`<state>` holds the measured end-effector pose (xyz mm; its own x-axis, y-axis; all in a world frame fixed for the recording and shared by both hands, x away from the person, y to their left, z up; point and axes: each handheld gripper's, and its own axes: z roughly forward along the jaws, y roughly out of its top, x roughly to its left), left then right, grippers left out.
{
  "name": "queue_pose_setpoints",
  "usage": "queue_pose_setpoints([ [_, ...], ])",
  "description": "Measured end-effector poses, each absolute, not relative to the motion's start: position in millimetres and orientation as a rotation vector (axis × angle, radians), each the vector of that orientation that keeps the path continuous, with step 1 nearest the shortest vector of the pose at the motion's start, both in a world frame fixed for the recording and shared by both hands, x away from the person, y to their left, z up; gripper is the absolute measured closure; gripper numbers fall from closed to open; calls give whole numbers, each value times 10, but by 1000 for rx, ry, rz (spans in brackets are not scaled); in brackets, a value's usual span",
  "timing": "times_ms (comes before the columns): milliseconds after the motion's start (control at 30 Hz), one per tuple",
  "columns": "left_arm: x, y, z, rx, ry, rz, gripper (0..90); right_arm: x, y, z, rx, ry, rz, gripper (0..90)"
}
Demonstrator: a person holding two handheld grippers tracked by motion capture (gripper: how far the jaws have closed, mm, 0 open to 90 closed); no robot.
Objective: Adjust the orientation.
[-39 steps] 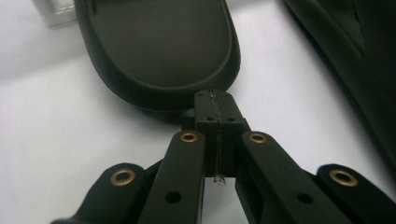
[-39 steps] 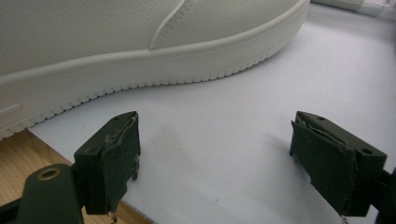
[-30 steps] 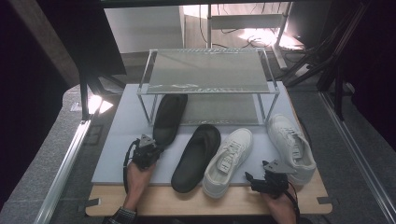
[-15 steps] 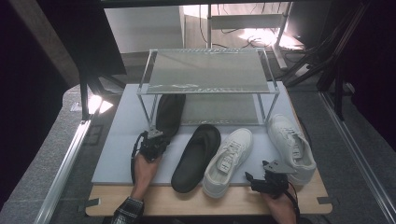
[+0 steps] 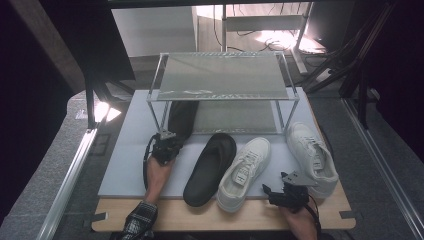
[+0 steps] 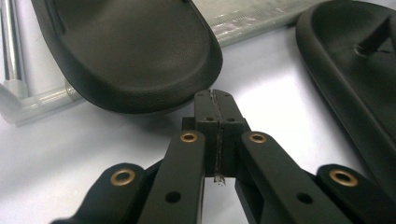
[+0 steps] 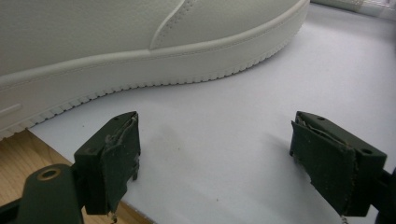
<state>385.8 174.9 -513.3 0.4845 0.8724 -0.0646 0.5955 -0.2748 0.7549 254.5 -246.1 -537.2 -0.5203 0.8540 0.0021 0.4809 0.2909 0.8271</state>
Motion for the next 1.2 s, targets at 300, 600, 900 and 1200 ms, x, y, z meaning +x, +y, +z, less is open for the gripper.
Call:
queue_pose_setpoints([
  [300,3997,1723,-5127,1993,1238,469,898,2546,-2461,-5373,1193,2121,1125,162],
  [600,4120,1682,-5129,1994,1257,459,898,2546,-2462,-5372,1193,2121,1127,162],
  [900,4144,1653,-5176,2005,1258,442,898,2546,-2463,-5372,1192,2122,1128,161],
  [1200,3964,1716,-5051,1964,1208,414,897,2546,-2462,-5373,1193,2122,1128,160],
])
